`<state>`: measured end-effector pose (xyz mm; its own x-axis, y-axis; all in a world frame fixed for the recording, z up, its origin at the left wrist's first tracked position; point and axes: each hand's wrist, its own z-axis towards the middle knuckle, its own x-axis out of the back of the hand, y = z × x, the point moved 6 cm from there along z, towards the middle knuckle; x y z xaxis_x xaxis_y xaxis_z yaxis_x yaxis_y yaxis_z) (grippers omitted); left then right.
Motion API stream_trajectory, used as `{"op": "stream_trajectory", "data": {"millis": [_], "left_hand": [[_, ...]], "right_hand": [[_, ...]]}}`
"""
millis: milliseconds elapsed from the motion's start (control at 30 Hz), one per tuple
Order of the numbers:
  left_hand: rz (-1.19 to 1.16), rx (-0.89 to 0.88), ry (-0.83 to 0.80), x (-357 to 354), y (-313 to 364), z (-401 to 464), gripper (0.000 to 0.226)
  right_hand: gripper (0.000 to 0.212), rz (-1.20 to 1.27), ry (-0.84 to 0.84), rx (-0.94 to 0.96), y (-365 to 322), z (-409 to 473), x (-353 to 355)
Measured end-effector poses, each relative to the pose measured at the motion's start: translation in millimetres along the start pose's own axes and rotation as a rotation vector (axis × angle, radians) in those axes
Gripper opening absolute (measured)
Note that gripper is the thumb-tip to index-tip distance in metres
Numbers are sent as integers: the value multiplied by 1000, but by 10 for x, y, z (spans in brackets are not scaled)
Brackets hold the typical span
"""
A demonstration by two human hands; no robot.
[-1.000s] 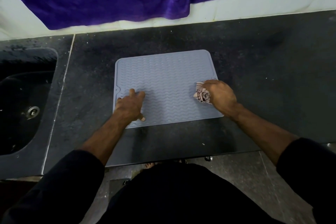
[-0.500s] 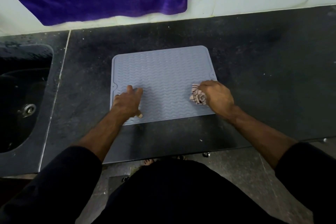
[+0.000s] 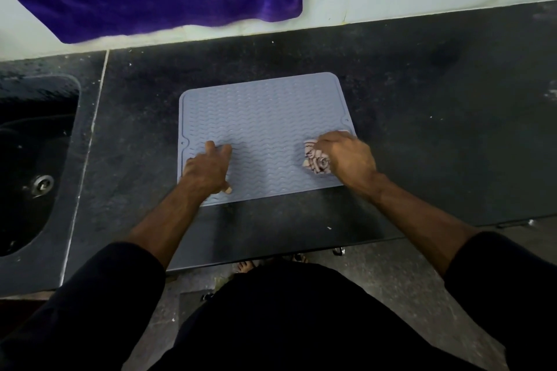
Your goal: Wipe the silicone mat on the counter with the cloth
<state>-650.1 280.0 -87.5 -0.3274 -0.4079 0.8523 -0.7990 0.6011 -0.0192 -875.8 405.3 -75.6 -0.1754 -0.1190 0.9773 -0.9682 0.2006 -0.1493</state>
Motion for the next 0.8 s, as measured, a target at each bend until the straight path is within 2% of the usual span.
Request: {"op": "stream_trajectory", "data": {"millis": [100, 333, 433, 567, 800], "left_hand": [[-7, -3, -5, 10, 9, -4, 87], [-34, -1, 11, -4, 0, -48, 80], [-16, 2, 2, 7, 11, -22, 83], [-15, 4, -11, 10, 11, -3, 86], [-44, 2, 4, -24, -10, -38, 82]], "right_hand": [[52, -6, -16, 103, -150, -67, -107], [46, -7, -20, -17, 328, -174, -14], [52, 70, 14, 19, 123, -70, 20], [54, 13, -15, 120, -110, -58, -98], [45, -17, -3, -36, 256, -158, -19]]}}
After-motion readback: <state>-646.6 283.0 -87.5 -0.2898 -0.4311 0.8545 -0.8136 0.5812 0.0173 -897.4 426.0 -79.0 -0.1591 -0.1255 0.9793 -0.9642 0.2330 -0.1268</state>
